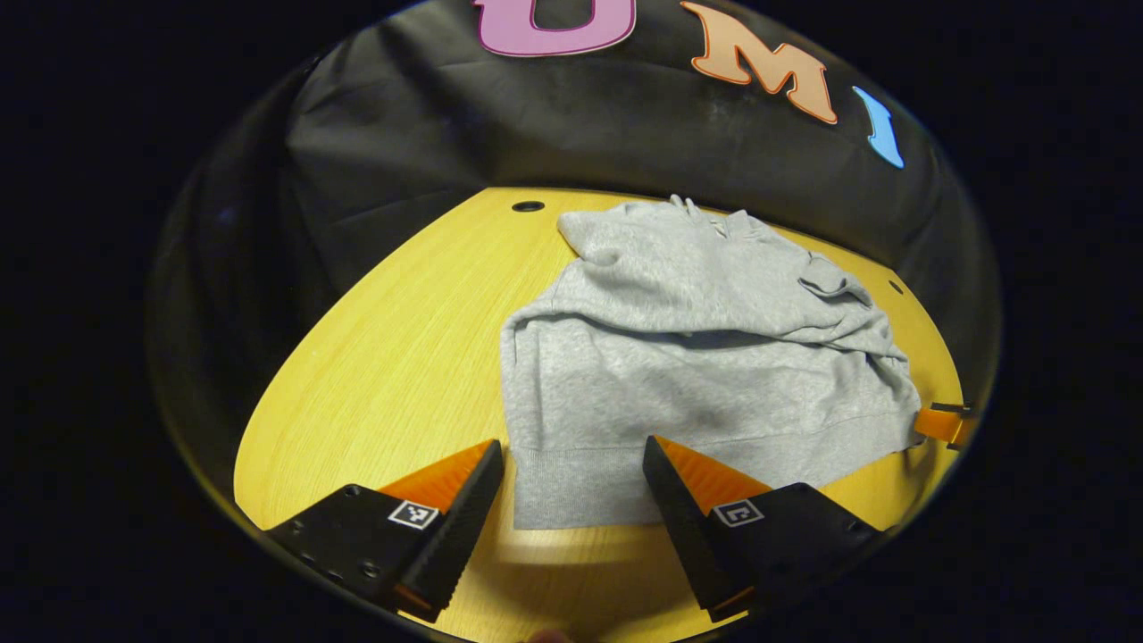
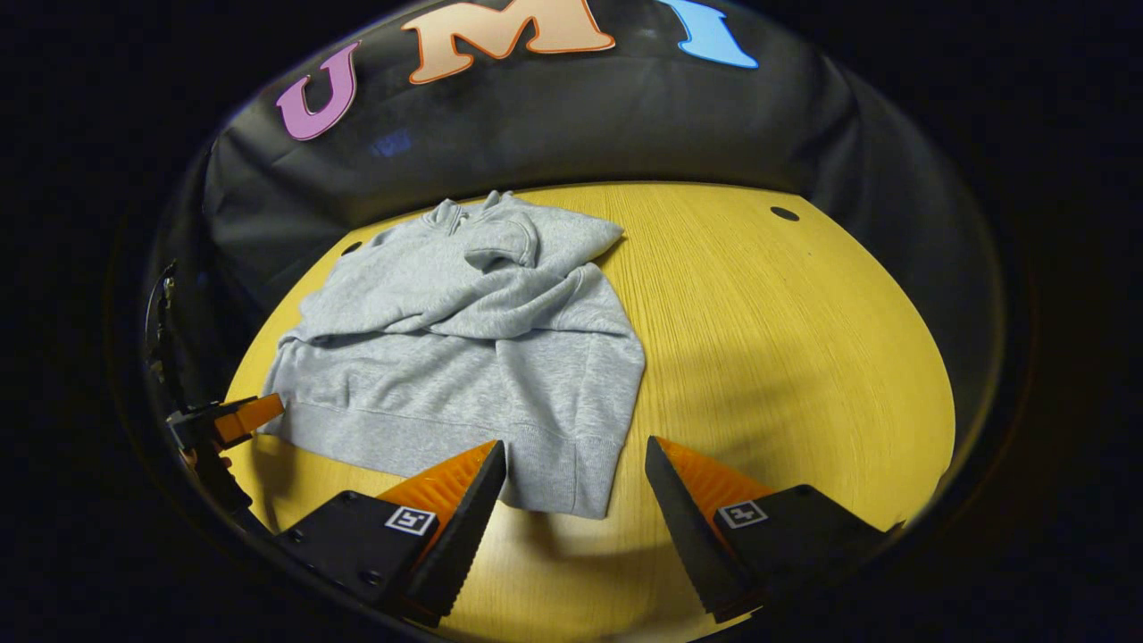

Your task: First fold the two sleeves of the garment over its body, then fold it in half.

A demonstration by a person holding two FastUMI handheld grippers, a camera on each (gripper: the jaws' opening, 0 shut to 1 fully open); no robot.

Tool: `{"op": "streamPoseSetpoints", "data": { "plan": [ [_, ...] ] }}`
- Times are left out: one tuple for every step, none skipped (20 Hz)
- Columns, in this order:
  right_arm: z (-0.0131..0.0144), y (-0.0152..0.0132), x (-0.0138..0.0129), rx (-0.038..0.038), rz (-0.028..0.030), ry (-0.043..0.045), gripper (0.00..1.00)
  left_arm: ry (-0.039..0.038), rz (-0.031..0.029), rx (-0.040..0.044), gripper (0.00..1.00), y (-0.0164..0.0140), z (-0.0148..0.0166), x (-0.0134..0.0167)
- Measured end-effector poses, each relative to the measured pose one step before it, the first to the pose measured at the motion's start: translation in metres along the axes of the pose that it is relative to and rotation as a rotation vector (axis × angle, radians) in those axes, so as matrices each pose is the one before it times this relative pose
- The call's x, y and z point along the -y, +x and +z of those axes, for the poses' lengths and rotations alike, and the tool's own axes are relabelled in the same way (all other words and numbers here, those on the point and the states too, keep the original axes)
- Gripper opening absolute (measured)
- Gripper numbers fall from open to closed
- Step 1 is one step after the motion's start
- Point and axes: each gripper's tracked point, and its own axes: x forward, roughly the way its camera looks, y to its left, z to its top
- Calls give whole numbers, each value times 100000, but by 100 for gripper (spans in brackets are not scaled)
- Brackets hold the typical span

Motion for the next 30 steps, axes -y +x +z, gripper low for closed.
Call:
{"op": "streamPoseSetpoints", "data": {
  "plan": [
    [-265,297,74,-728,-57,-566,94,-53,-554,1028,96,140,175,86],
    [-117,177,-80,-533,36,-375,98,455,-412,-713,95,2,-100,-29],
    [-144,89,-77,-485,38,-232,98,296,-263,533,96,13,68,-31],
    [-95,201,-73,-506,141,-115,95,362,-63,-103,96,-16,-14,19],
    [-275,232,-66,-840,95,43,99,324,114,-118,96,-32,-36,-2],
    [-37,-21,15,-411,-472,-39,98,-57,338,77,96,68,47,14],
    [108,164,-26,890,-209,-808,99,-450,153,-219,96,-60,-19,51],
    [-226,-23,-11,-844,-555,-1716,94,-151,178,396,94,29,-65,64],
    [96,-13,-50,435,-374,-2752,94,90,-135,-55,94,71,61,138],
    [-54,-93,-266,-309,1115,-1931,94,-96,208,-43,91,-189,-34,135],
    [-9,272,-443,358,1327,-1294,96,-162,-106,130,87,23,148,79],
    [66,-74,-275,-280,805,-824,86,541,-899,-404,86,102,-134,360],
    [-27,44,-243,23,1427,94,77,692,-926,-191,79,64,74,228],
    [45,-91,-157,-65,229,451,66,557,-661,-583,68,106,39,85],
    [-8,84,44,-341,71,316,54,38,-1652,-375,67,-46,-29,425],
    [34,-19,-106,-777,1139,522,51,-222,-724,-123,56,42,126,228],
    [-281,454,-407,-1399,2793,3603,53,-358,-1583,-238,48,-34,-19,343],
    [223,-290,-109,658,525,4067,36,-722,-1392,228,38,87,27,373],
    [-172,123,-30,-1821,1001,1485,18,-1378,-363,245,30,101,-2,304],
    [-101,-154,33,-201,1167,1339,18,-1075,-653,308,16,-59,-79,95],
    [224,31,87,-569,519,2171,6,-1224,93,860,13,-292,144,160],
    [-140,-46,-146,-2036,1061,467,6,-650,326,-93,3,159,-69,-4],
    [-353,-67,-104,-2291,670,-341,6,-313,489,-277,0,21,-16,-36],
    [-83,-75,17,-1464,227,-420,6,321,258,-718,0,-71,-60,120],
    [-85,-76,-43,-1120,132,-418,6,561,9,-1046,0,-181,-115,-5],
    [-42,-345,-215,-597,749,-238,6,85,255,-731,0,-60,23,-216],
    [81,-29,-97,-686,662,-696,6,-782,-200,-273,0,-88,120,-101],
    [127,-171,-87,-217,745,-322,6,-1119,-197,-634,0,54,86,-103],
    [64,-41,-134,-686,884,-362,6,-957,-386,-583,0,-25,174,-175],
    [135,-2,-102,-335,971,-59,6,-667,-229,-1026,0,135,89,-128]
  ]
}}
